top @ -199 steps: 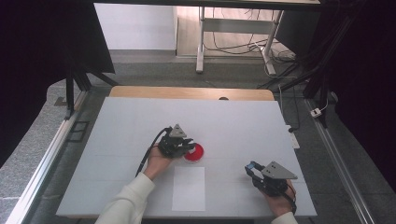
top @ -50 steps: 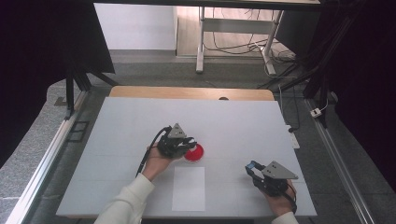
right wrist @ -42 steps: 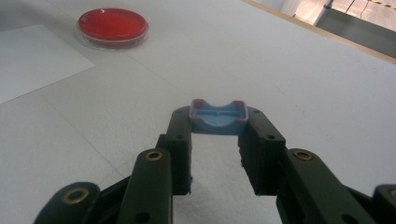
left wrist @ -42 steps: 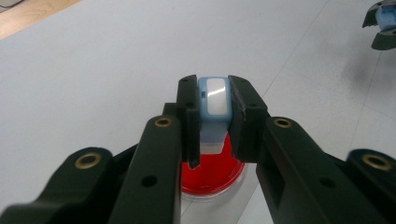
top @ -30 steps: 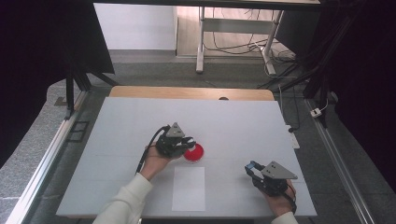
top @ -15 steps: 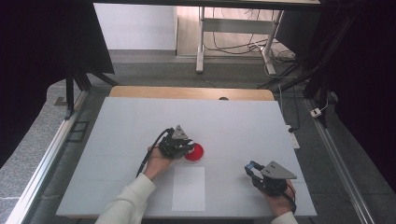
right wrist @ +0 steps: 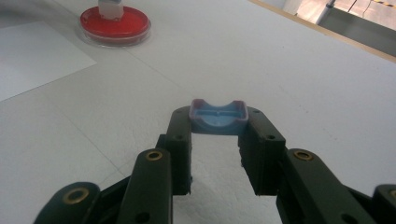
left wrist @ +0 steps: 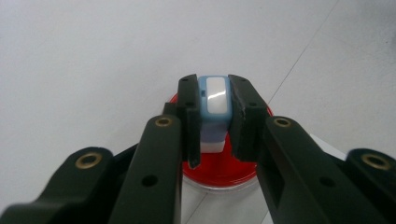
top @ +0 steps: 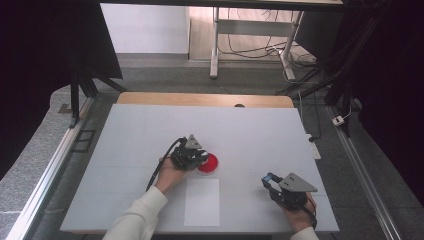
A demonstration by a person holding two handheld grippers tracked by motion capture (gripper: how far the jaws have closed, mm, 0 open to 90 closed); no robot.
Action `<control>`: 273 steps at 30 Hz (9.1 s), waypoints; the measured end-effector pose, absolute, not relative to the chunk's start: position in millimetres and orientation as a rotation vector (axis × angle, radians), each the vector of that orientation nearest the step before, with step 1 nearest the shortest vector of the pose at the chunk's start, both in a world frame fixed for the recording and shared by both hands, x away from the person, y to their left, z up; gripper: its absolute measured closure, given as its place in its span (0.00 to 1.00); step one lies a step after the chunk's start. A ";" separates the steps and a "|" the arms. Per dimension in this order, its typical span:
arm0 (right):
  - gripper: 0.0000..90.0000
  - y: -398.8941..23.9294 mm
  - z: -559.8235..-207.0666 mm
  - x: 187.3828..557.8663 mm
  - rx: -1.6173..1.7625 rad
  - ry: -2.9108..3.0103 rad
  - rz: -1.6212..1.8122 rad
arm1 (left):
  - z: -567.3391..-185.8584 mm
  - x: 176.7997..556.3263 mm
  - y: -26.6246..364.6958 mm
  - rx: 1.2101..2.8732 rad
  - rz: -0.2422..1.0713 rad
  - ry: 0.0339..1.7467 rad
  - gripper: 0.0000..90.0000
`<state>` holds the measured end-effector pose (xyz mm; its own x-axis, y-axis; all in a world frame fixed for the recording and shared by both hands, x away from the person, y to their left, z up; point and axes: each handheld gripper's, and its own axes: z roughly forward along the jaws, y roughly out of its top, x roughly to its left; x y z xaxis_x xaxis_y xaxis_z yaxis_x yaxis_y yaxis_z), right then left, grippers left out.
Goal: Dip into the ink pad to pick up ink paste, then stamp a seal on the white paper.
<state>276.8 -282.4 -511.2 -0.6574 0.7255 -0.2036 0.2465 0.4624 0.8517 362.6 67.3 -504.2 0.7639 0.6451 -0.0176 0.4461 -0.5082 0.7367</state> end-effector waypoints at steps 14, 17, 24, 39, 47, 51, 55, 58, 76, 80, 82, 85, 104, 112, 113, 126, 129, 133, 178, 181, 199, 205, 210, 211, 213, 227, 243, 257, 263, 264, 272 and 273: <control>0.72 -282.6 -511.0 276.6 0.805 2.159 1.130 | -505.1 360.4 67.0 2.196 0.348 0.804 0.84; 0.72 -282.9 -510.8 276.6 0.807 2.157 1.128 | -505.0 360.8 67.5 2.192 0.344 0.806 0.84; 0.72 -282.6 -510.4 275.9 0.804 2.154 1.133 | -495.2 358.5 71.6 2.141 0.362 0.806 0.84; 0.72 -282.9 -510.9 276.4 0.805 2.153 1.137 | -480.4 351.0 78.2 2.097 0.315 0.763 0.84; 0.72 -283.1 -511.1 276.5 0.805 2.156 1.132 | -474.2 345.0 82.4 2.087 0.294 0.738 0.84; 0.72 -282.8 -511.3 276.6 0.805 2.160 1.126 | -469.0 339.5 86.2 2.082 0.300 0.728 0.84; 0.72 -281.9 -511.6 276.6 0.805 2.164 1.121 | -468.0 336.7 86.4 2.082 0.289 0.722 0.84; 0.72 -282.0 -511.4 276.4 0.804 2.163 1.125 | -466.9 335.4 86.5 2.085 0.291 0.714 0.84; 0.72 -283.5 -511.0 277.1 0.806 2.157 1.119 | -461.8 322.7 100.4 2.061 0.267 0.707 0.84; 0.72 -283.1 -511.0 277.2 0.806 2.159 1.126 | -461.3 317.4 102.8 2.062 0.257 0.695 0.84; 0.72 -282.6 -511.0 276.8 0.805 2.159 1.128 | -459.9 314.3 104.8 2.057 0.249 0.687 0.84; 0.72 -283.2 -511.0 276.9 0.807 2.158 1.125 | -458.2 310.2 107.4 2.046 0.234 0.678 0.84; 0.72 -284.4 -511.5 277.1 0.813 2.152 1.127 | -462.9 284.7 101.5 2.073 0.200 0.623 0.84; 0.72 -284.8 -510.8 276.5 0.811 2.151 1.123 | -468.7 272.7 99.5 2.086 0.182 0.611 0.84; 0.72 -284.8 -510.8 276.5 0.812 2.152 1.123 | -469.6 270.9 99.7 2.082 0.188 0.613 0.84; 0.72 -284.2 -511.2 276.5 0.812 2.153 1.120 | -481.0 263.3 95.8 2.102 0.161 0.616 0.84; 0.72 -284.3 -511.5 276.8 0.812 2.154 1.120 | -483.8 263.4 93.7 2.110 0.159 0.617 0.84; 0.72 -284.1 -511.5 276.7 0.811 2.155 1.119 | -486.5 263.7 92.0 2.117 0.159 0.619 0.84; 0.72 -282.6 -512.9 277.1 0.810 2.164 1.114 | -511.2 272.7 78.7 2.223 0.188 0.580 0.84; 0.72 -282.9 -512.8 277.2 0.812 2.164 1.111 | -511.7 272.9 78.4 2.222 0.186 0.582 0.84; 0.72 -282.6 -512.8 277.1 0.809 2.164 1.115 | -513.7 272.7 76.6 2.232 0.184 0.586 0.84; 0.72 -282.5 -512.8 277.2 0.808 2.165 1.115 | -514.5 272.4 74.4 2.250 0.189 0.586 0.84; 0.72 -282.5 -512.6 276.9 0.807 2.163 1.116 | -514.7 273.1 72.7 2.266 0.187 0.593 0.84; 0.72 -282.6 -512.6 276.9 0.808 2.163 1.116 | -514.6 273.5 72.7 2.266 0.183 0.598 0.84; 0.72 -282.5 -512.5 276.8 0.808 2.163 1.116 | -513.6 274.0 71.9 2.282 0.184 0.594 0.84; 0.72 -280.9 -512.2 275.9 0.804 2.164 1.117 | -511.4 272.0 67.8 2.324 0.211 0.590 0.84; 0.72 -281.5 -511.8 275.7 0.808 2.162 1.116 | -510.6 268.4 64.9 2.343 0.245 0.583 0.85; 0.72 -282.7 -511.5 275.4 0.811 2.155 1.122 | -514.8 266.1 69.7 2.297 0.240 0.601 0.84; 0.72 -281.5 -511.8 275.9 0.806 2.162 1.115 | -510.8 270.0 65.8 2.337 0.225 0.601 0.84; 0.72 -281.3 -511.9 276.0 0.807 2.162 1.113 | -510.4 270.2 65.5 2.341 0.223 0.602 0.84; 0.72 -281.5 -511.7 275.6 0.805 2.162 1.113 | -510.4 269.5 65.6 2.343 0.226 0.604 0.84; 0.72 -281.7 -511.6 275.6 0.805 2.161 1.112 | -510.4 269.5 65.6 2.343 0.226 0.604 0.84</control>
<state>275.6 -281.7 -511.6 -0.6541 0.7260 -0.2126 0.2487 0.4717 0.8459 269.5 65.6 -510.4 0.8762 0.4818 -0.0048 0.3604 -0.6488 0.6702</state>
